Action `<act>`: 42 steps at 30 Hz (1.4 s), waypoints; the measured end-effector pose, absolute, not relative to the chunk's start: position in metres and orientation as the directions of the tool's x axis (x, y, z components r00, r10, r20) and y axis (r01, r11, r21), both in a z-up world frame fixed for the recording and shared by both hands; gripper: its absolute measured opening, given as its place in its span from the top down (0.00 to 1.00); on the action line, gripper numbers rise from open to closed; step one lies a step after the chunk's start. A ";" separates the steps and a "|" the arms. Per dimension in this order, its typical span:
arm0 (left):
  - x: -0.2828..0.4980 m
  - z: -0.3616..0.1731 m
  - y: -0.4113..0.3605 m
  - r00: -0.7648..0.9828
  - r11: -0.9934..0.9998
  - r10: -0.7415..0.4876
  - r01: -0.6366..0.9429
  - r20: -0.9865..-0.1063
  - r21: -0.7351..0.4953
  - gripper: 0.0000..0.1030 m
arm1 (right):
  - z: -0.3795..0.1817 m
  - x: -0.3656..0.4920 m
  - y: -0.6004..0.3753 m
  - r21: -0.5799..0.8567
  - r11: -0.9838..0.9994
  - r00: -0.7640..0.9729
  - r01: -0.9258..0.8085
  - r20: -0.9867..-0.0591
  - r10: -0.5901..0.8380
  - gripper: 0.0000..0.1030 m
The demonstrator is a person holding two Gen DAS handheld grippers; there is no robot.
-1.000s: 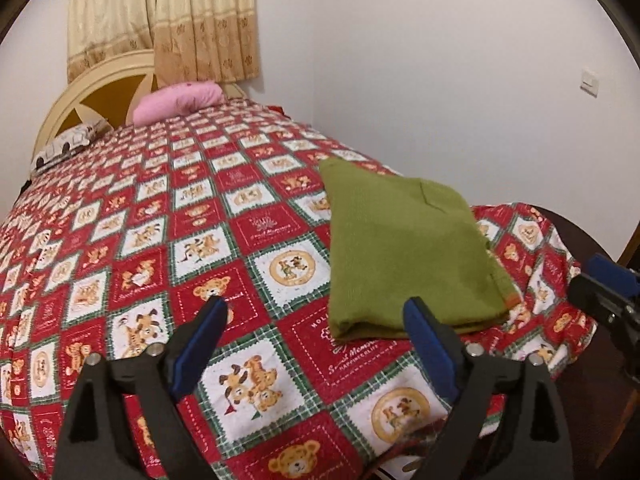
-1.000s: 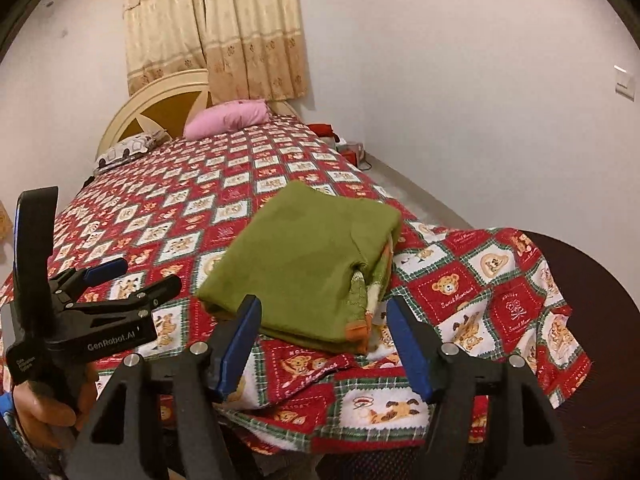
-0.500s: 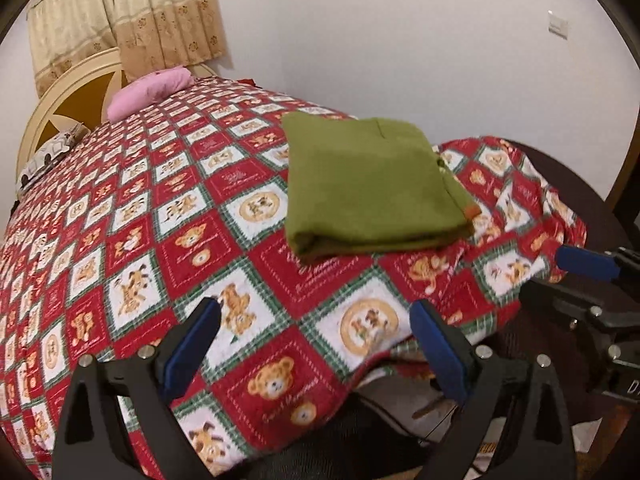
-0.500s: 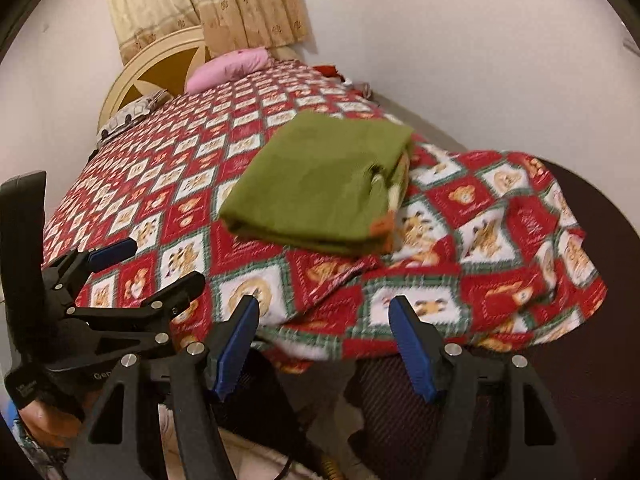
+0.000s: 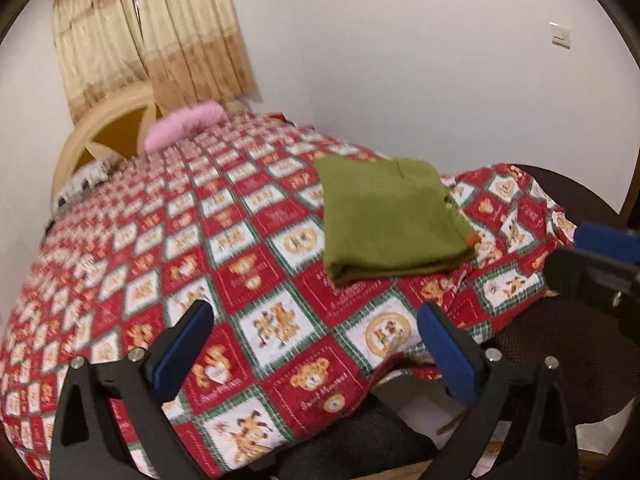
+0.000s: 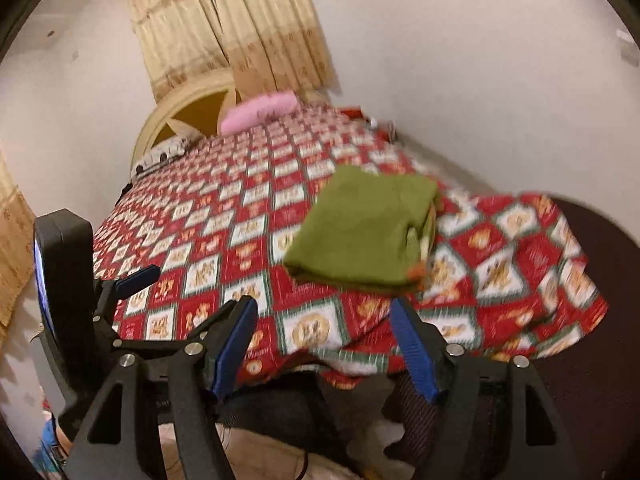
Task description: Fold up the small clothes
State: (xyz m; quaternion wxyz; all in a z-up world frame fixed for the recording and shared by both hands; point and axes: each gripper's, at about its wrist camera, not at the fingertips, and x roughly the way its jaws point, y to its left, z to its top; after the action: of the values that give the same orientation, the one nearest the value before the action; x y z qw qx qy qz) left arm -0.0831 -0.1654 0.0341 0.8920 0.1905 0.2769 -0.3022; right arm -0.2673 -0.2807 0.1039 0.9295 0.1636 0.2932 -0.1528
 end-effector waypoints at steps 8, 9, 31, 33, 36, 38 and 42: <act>-0.088 0.052 -0.161 0.716 0.760 -0.470 0.626 -0.517 0.176 0.00 | 0.133 -0.287 -0.277 0.148 0.890 0.831 0.431 -0.450 -0.327 0.26; -0.089 0.054 -0.161 0.723 0.765 -0.471 0.620 -0.506 0.174 0.00 | 0.134 -0.288 -0.276 0.145 0.889 0.833 0.434 -0.440 -0.334 0.26; -0.097 0.088 -0.163 0.728 0.762 -0.574 0.642 -0.374 0.081 0.00 | 0.145 -0.307 -0.280 0.122 0.852 0.832 0.509 -0.324 -0.450 0.16; -0.096 0.087 -0.163 0.722 0.763 -0.573 0.642 -0.388 0.070 0.00 | 0.145 -0.307 -0.279 0.121 0.853 0.832 0.508 -0.324 -0.450 0.16; -0.094 0.084 -0.164 0.723 0.768 -0.563 0.637 -0.400 0.070 0.00 | 0.144 -0.306 -0.279 0.119 0.854 0.832 0.507 -0.327 -0.449 0.16; -0.095 0.083 -0.164 0.722 0.767 -0.562 0.637 -0.403 0.071 0.00 | 0.142 -0.305 -0.279 0.116 0.854 0.830 0.507 -0.331 -0.449 0.16; -0.094 0.081 -0.164 0.719 0.768 -0.560 0.637 -0.412 0.069 0.00 | 0.140 -0.302 -0.282 0.121 0.854 0.827 0.507 -0.346 -0.442 0.16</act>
State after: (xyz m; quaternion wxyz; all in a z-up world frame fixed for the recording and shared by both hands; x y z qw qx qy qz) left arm -0.0944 -0.1644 0.0812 0.9213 0.1032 0.1871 -0.3248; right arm -0.3024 -0.2820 0.1396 0.9501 0.1045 0.1549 -0.2496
